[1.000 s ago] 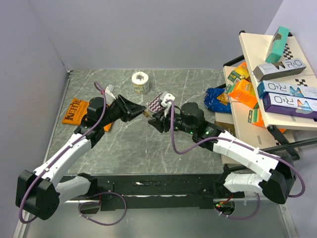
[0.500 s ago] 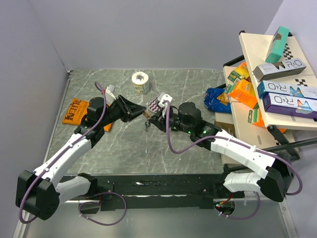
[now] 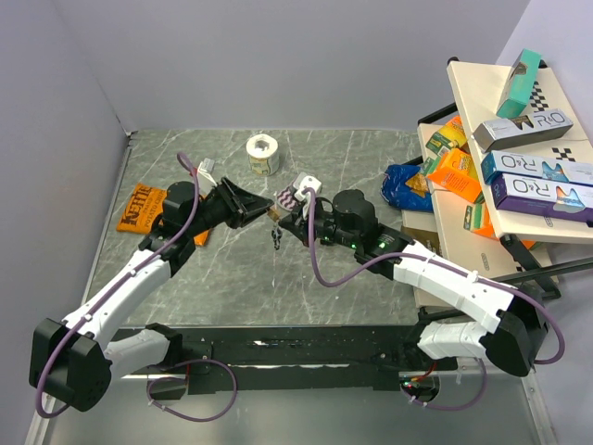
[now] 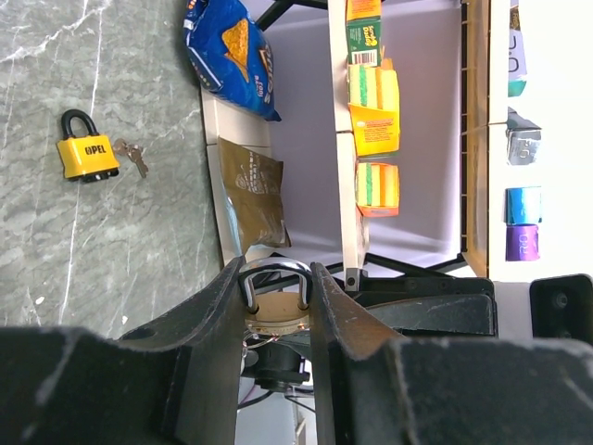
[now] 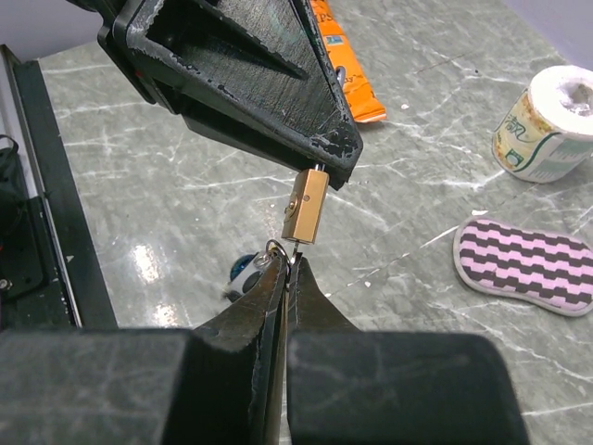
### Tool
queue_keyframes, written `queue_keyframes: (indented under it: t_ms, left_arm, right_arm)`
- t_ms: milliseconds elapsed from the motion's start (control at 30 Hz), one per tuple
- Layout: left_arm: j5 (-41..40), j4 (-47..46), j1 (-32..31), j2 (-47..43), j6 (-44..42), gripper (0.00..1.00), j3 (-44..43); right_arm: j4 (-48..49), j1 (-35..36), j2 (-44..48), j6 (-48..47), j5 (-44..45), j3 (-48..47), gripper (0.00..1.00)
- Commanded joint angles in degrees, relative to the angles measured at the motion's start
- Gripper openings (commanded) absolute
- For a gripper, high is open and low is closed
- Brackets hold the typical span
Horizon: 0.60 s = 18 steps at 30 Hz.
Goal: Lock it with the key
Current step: Lock the lock.
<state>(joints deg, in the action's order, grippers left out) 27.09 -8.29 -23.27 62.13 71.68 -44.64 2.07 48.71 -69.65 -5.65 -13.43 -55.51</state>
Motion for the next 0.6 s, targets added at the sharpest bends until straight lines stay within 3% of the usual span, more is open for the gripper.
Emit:
queue_keyframes:
  t_ms: [0, 567]
  left_arm:
    - [0.94, -3.31, 0.06, -0.08, -1.10, 0.01, -1.76]
    - [5.34, -4.98, 3.05, 2.38, 0.04, 0.01, -3.70]
  right_arm:
    - [0.13, -0.11, 1.88, -1.38, -3.00, -0.14, 0.00]
    - [-1.80, -0.90, 10.67, -5.86, -13.64, 7.16, 0.00]
